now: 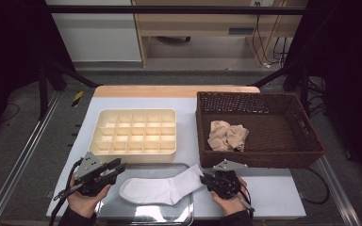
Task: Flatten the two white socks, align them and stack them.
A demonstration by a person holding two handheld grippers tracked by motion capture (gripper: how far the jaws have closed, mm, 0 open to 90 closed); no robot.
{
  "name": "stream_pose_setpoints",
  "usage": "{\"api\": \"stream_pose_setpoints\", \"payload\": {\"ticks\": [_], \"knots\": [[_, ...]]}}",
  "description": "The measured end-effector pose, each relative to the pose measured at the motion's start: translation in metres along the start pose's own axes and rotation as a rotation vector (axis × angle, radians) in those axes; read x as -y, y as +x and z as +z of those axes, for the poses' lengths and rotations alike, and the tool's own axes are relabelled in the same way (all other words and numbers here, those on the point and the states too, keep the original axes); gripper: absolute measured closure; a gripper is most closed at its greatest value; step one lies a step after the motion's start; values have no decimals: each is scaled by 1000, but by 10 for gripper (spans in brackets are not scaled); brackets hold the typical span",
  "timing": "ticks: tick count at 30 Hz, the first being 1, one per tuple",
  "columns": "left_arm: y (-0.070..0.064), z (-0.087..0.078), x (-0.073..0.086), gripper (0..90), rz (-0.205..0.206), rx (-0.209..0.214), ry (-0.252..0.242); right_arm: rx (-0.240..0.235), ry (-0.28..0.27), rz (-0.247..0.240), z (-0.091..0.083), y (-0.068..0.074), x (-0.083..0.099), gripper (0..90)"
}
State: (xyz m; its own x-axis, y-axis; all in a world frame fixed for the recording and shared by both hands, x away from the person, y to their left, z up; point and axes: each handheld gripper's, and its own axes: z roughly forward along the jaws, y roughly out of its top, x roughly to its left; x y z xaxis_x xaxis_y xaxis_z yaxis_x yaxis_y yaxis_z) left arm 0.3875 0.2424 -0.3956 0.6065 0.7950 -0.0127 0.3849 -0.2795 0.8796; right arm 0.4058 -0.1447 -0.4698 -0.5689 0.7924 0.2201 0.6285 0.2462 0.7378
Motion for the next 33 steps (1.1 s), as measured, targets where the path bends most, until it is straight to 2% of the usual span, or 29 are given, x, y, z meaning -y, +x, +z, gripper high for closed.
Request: {"api": "stream_pose_setpoints", "payload": {"ticks": [3, 7, 15, 17, 22, 24, 30, 33], "knots": [[-11, 7, -7, 701, 16, 15, -5, 0, -2, -3, -1, 0, -1, 801], [-24, 18, -6, 711, 23, 43, 12, 3, -11, -6, -1, 0, -2, 801], [-55, 54, 16, 768, 5, 143, 96, 1, -26, -9, -4, 2, -4, 803], [-62, 64, 22, 788, 20, 160, 134, -1, -31, -11, -5, 3, -5, 804], [-70, 78, 32, 818, 30, 185, 183, -7, -48, -20, -10, 5, -8, 806], [-72, 83, 35, 821, 23, 208, 189, -9, -54, -24, -12, 7, -10, 809], [-78, 94, 42, 830, 40, 218, 224, -32, -89, -43, -20, 13, -19, 815], [-80, 95, 43, 831, 52, 214, 226, -56, -108, -52, -24, 20, -25, 817]]}}
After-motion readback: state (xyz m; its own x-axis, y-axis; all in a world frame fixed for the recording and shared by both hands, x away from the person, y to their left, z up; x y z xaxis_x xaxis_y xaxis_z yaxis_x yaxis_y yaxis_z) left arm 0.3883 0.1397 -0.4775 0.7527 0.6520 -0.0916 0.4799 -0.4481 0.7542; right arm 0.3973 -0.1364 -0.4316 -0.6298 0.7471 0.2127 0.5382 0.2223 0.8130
